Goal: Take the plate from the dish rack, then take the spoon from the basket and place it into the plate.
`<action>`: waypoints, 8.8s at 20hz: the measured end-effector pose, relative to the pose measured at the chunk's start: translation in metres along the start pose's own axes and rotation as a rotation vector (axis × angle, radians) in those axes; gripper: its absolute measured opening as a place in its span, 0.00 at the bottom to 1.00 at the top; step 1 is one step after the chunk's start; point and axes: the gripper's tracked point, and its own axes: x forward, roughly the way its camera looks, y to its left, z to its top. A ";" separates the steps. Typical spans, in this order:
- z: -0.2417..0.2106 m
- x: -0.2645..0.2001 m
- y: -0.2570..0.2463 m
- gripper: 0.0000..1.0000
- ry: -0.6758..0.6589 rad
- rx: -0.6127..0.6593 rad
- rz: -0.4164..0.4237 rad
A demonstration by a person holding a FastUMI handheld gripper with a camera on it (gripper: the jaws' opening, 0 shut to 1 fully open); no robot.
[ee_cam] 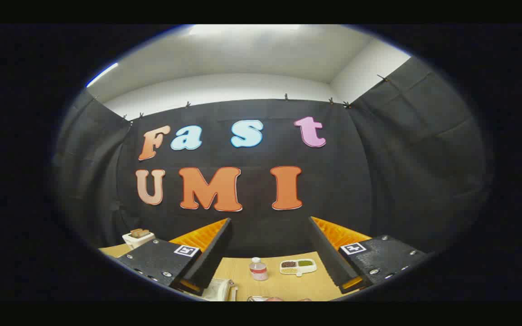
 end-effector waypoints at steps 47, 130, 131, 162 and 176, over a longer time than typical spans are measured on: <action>-0.226 0.003 0.174 0.98 0.946 -0.027 0.262; -0.367 -0.279 0.115 0.30 1.469 0.374 0.126; -0.370 -0.280 0.115 0.30 1.468 0.378 0.125; -0.338 -0.143 -0.006 0.67 0.680 -0.112 -0.028; -0.307 -0.114 0.008 0.11 0.709 -0.042 0.009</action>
